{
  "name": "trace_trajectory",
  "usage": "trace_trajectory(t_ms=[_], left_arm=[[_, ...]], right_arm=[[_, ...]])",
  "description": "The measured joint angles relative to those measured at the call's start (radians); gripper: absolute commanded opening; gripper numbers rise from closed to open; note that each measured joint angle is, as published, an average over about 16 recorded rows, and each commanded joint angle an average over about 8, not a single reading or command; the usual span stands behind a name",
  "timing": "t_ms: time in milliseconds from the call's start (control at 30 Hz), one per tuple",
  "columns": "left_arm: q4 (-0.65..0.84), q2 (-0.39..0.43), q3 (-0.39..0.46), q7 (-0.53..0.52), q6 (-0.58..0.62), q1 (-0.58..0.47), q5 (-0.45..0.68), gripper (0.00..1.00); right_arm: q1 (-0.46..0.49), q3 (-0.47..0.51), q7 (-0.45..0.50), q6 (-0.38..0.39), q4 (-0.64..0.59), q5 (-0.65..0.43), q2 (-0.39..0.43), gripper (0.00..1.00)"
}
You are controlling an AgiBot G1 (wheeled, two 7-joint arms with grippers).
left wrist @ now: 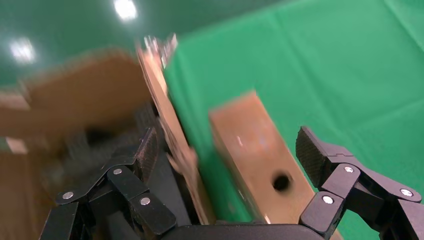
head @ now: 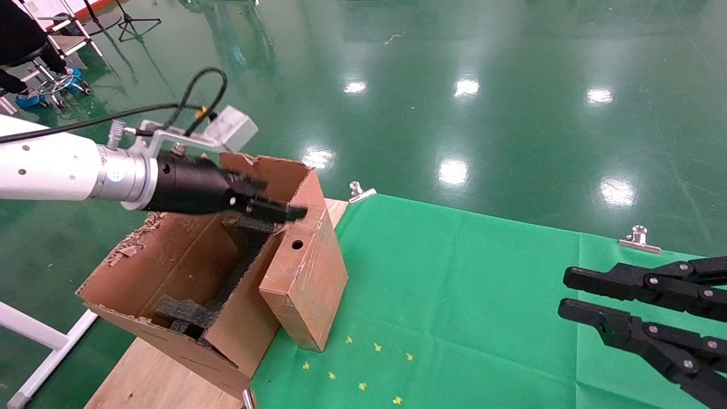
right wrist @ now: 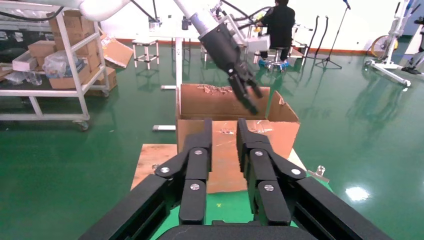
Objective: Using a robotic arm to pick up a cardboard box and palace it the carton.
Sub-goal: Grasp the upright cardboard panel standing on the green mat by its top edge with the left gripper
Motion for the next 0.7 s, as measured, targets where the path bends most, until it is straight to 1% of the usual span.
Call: trace_trajectory(t_ms=[133,267,700], left_arm=[[-0.002,0.022,0.026,-0.109,0.074,-0.040,0.033,1.00],[-0.004,0.044,0.045,-0.167,0.114,-0.057,0.049,1.00],[-0.010,0.098,0.101,-0.221,0.121,-0.038,0.125,1.00]], right_arm=[[0.000,0.000,0.000,0.000,0.000,0.000,0.000,0.00],[0.000,-0.001,0.000,0.000,0.000,0.000,0.000,0.00],[0.000,-0.001,-0.001,0.001,0.000,0.001,0.001,0.00]])
